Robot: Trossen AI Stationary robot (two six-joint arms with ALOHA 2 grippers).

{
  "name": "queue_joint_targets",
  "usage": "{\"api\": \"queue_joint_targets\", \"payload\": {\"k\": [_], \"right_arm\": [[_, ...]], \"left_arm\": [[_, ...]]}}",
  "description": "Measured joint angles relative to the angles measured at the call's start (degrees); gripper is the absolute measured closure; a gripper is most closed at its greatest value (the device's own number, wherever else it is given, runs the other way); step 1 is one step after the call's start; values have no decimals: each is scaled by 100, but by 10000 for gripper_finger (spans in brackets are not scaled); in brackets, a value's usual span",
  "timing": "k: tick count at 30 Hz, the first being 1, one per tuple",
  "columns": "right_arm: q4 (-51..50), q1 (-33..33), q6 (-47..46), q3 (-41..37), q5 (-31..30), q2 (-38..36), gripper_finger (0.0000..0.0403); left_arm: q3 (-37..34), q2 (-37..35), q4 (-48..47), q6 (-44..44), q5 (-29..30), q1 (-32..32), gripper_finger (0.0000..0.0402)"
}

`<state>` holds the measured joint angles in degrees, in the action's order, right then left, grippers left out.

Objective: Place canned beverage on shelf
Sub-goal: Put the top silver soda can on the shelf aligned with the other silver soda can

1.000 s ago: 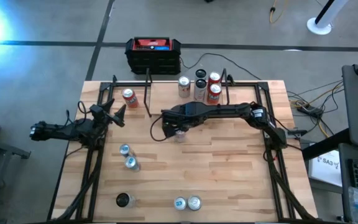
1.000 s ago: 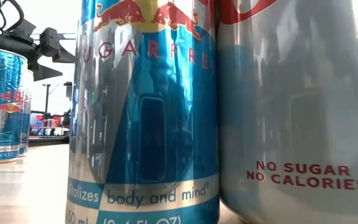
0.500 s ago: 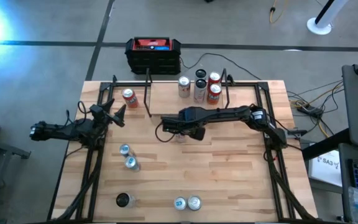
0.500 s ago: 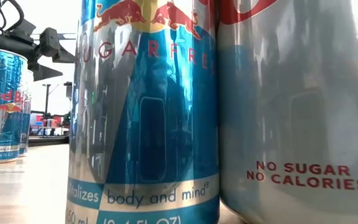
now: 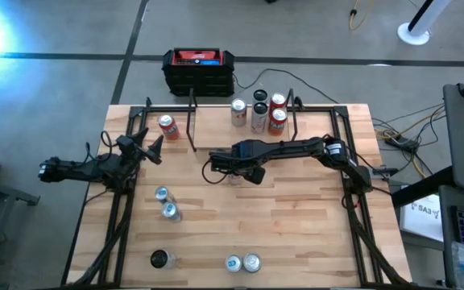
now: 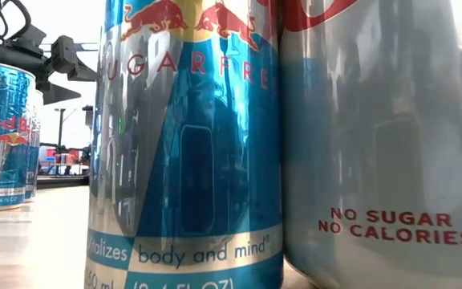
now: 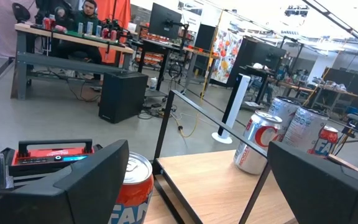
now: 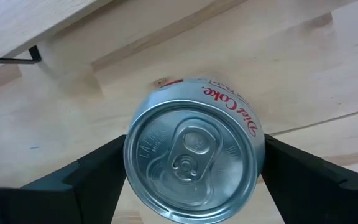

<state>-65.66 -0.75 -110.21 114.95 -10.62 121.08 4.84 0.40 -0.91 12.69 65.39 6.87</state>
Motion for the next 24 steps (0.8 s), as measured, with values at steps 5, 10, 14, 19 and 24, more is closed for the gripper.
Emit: {"api": "queue_joint_targets", "payload": {"k": [5,10,14,19,24], "right_arm": [[45,2,-39,-53,14,-9,76],[45,2,-48,-56,34,-9,78],[45,4,-88,-58,50,-9,78],[57,0,-37,-58,158,-9,78],[-13,0,-18,3,219,-7,78]], "left_arm": [[0,0,0,0,0,0,33],[0,0,0,-2,0,0,33],[0,0,0,-1,0,-2,33],[0,0,0,0,0,-2,33],[0,0,0,0,0,-1,33]]}}
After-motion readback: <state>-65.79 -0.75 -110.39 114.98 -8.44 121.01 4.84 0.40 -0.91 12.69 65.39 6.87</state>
